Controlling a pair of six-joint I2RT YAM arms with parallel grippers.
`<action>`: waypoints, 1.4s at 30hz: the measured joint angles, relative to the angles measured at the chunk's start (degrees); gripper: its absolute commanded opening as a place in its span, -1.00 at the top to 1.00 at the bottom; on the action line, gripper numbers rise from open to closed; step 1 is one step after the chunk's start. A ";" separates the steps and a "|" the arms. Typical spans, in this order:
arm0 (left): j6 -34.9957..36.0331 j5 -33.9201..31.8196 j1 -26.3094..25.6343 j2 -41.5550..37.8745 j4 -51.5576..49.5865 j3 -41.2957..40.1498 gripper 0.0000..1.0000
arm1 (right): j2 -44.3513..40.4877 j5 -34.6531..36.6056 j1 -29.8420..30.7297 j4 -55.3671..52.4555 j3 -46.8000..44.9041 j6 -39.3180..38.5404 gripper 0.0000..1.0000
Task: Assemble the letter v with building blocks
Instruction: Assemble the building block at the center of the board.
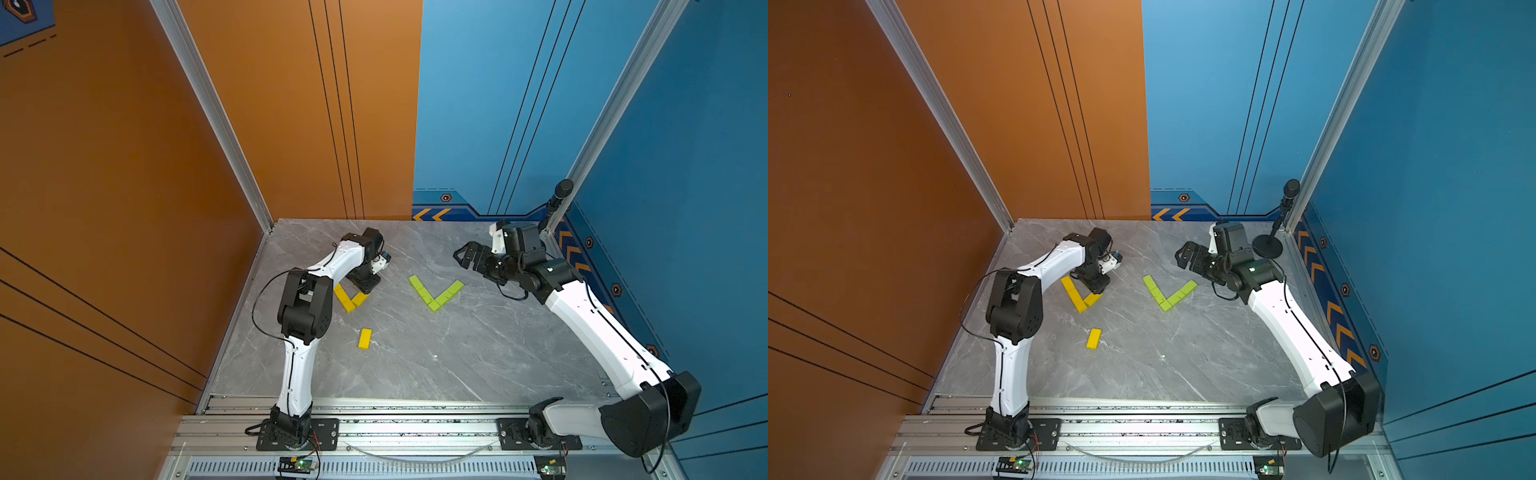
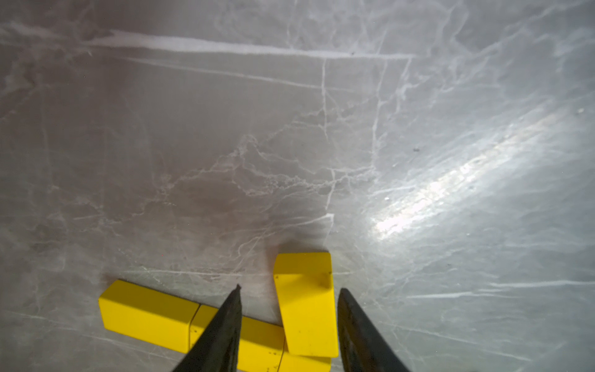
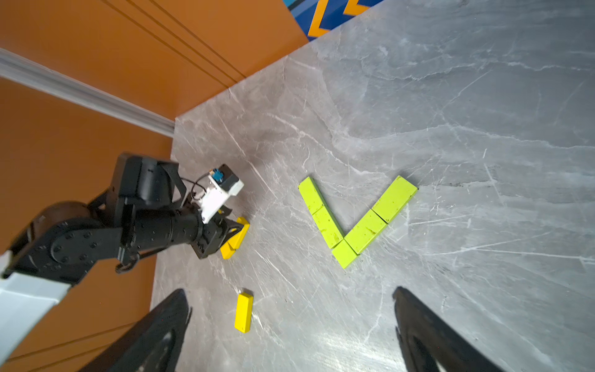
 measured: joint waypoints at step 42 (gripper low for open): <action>-4.44 1.99 0.87 2.73 -1.51 -1.62 0.24 | 0.13 2.49 0.83 0.04 -2.60 -0.63 -0.99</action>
